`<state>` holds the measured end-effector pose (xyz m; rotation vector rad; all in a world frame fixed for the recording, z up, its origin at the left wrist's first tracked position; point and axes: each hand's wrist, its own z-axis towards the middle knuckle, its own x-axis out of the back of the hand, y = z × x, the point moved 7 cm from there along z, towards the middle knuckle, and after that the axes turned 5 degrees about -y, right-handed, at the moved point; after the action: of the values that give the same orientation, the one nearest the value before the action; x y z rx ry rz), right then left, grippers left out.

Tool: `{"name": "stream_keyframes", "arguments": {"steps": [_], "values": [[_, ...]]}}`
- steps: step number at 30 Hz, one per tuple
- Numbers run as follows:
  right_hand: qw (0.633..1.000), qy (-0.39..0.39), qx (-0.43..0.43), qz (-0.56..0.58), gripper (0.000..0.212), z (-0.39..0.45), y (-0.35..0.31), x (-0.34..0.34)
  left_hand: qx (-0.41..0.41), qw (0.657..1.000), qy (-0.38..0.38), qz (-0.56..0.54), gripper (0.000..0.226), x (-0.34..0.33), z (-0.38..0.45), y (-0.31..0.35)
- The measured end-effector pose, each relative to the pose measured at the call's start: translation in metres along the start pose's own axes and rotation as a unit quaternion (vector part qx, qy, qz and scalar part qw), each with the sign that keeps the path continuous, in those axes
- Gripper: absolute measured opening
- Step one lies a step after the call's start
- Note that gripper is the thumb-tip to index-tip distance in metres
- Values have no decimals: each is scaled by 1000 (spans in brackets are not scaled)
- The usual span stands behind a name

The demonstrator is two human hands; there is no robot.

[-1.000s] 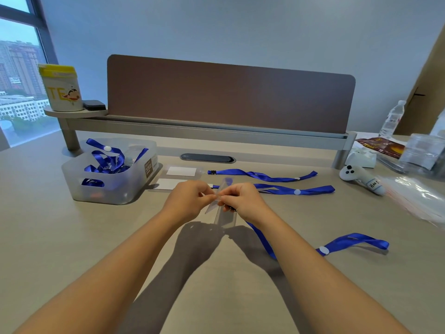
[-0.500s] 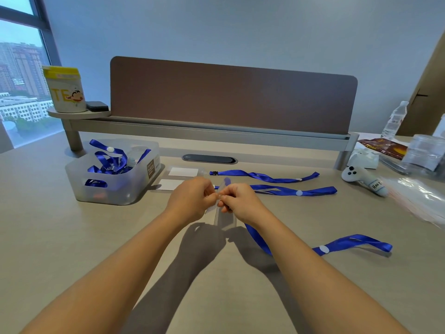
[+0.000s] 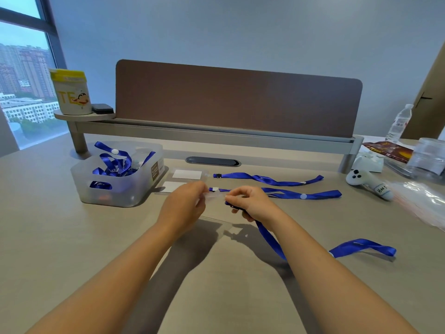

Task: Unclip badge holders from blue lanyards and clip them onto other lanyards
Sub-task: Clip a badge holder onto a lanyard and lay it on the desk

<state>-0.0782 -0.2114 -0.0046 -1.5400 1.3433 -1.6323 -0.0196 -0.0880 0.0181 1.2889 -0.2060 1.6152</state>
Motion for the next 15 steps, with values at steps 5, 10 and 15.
{"name": "stream_keyframes", "arguments": {"steps": [5,10,15], "values": [[993,-13,-47,-107,35,4,24,7,-35,989,-48,137,21,-8,-9,-18],[956,84,-70,-274,38,10,40,9,-1,958,-192,214,30,-43,-14,-41],[898,105,-102,-414,43,1,45,5,93,958,-238,130,58,-57,-22,-63]]}}
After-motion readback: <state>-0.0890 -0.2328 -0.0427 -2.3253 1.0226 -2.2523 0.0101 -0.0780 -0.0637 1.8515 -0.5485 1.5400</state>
